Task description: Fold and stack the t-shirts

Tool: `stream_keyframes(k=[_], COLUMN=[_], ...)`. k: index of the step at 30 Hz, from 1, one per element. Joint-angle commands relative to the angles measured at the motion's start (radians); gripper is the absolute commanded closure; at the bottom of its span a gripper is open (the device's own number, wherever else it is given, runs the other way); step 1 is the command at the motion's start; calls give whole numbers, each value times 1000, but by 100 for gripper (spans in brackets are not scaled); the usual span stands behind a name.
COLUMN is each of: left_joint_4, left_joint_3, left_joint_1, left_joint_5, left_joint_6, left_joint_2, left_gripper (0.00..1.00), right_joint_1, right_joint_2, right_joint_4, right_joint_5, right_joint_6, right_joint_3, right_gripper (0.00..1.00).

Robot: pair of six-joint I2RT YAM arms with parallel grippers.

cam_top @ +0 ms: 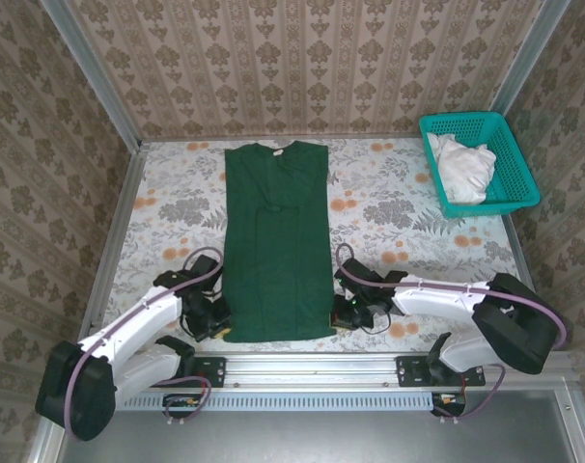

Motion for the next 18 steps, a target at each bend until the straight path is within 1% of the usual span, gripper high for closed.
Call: stream_keyframes(k=[1, 5, 12, 16, 18], left_joint_4=[-86, -105, -123, -142, -135], left_joint_3=[95, 134, 115, 180, 233], left_joint_1=[-8, -28, -103, -98, -77], left_joint_5=[-37, 16, 122, 145, 160], left_joint_6=[106, 168, 145, 163, 172], left_joint_2=[29, 92, 114, 131, 166], left_gripper=[100, 100, 100, 100, 100], right_joint_1=[-44, -58, -56, -69, -112], right_joint_2=[-66, -104, -207, -243, -231], right_joint_4=[-37, -69, -104, -157, -176], right_joint_5=[-16, -48, -98, -101, -100], right_joint_6=[-28, -41, 9, 4, -20], right_joint_3=[-19, -45, -108, -60, -6], right_gripper=[100, 100, 100, 100, 100])
